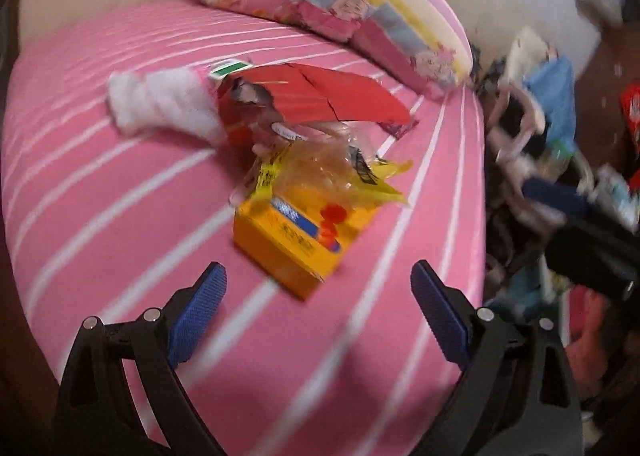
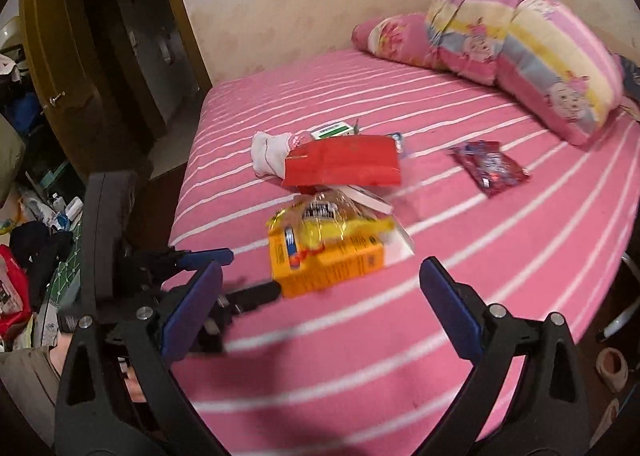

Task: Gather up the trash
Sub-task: 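Swing both tools back toward the remaining trash on the bed, then grasp the yellow snack wrapper with the right tool while the left tool grasps the orange box, then carry wrapper and box over the bin and open both tools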

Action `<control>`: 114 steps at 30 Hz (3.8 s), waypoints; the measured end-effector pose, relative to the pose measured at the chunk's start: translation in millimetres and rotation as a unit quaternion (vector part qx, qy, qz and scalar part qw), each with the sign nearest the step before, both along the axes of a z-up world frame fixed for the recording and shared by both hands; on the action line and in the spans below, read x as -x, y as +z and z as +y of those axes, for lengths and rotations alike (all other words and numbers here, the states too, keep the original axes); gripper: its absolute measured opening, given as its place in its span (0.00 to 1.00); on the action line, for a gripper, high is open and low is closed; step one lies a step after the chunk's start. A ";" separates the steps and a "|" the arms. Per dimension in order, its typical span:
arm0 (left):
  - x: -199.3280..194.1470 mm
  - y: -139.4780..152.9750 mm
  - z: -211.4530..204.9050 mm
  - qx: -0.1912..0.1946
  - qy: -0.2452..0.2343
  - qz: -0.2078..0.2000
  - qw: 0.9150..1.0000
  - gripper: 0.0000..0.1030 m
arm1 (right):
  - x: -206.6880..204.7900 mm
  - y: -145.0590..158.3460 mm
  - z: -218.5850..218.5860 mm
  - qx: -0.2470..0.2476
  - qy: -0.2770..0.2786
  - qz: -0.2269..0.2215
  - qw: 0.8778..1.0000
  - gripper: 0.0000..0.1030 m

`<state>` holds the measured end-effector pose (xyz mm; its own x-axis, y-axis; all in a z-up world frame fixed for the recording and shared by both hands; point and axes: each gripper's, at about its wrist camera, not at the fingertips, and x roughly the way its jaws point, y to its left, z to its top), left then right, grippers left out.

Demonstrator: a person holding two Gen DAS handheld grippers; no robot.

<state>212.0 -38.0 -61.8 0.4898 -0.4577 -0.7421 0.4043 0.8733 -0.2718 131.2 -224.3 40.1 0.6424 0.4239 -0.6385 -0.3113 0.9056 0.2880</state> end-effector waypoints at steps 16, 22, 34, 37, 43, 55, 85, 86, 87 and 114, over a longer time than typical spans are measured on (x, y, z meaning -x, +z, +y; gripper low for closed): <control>-61.7 -40.4 -1.5 0.048 -0.047 0.048 0.997 0.88 | -100.8 -59.1 42.7 0.057 0.037 0.069 0.995 0.93; -60.0 -43.0 -21.1 0.034 -0.072 0.040 0.996 0.87 | -106.4 -64.2 33.4 0.036 0.030 0.084 0.995 0.66; -47.3 -42.3 -36.0 0.049 -0.095 0.043 0.993 0.77 | -87.3 -51.0 -4.3 -0.018 -0.006 0.086 0.996 0.55; -41.3 -41.3 -36.7 0.053 -0.093 0.045 0.993 0.76 | -78.5 -46.5 -12.2 -0.025 -0.013 0.081 0.996 0.55; -21.3 -33.3 -31.2 0.064 -0.087 0.050 0.993 0.74 | -59.3 -37.2 -20.3 -0.048 -0.017 0.083 0.995 0.55; 28.9 -9.4 -14.0 0.092 -0.053 0.040 0.994 0.72 | -10.9 7.7 -27.9 -0.077 -0.016 0.047 0.996 0.54; 146.8 61.8 -4.6 0.173 0.014 -0.008 0.985 0.72 | 127.1 87.1 -83.2 -0.119 -0.033 -0.034 0.992 0.54; 150.0 65.5 -9.2 0.176 0.012 -0.010 0.984 0.72 | 135.2 88.4 -92.5 -0.121 -0.040 -0.037 0.991 0.54; 152.4 68.6 -13.3 0.178 0.009 -0.011 0.984 0.72 | 140.3 89.1 -98.4 -0.123 -0.044 -0.039 0.991 0.54; 192.7 32.9 -252.5 0.136 -0.154 0.103 0.973 0.72 | 307.2 -47.3 -330.2 -0.123 -0.295 0.048 0.946 0.55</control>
<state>19.4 -290.5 -28.9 0.1511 -0.7530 -0.6404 0.5484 0.6029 -0.5795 -176.0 -554.5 -7.2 0.7578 0.1530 -0.6343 0.2657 0.8155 0.5141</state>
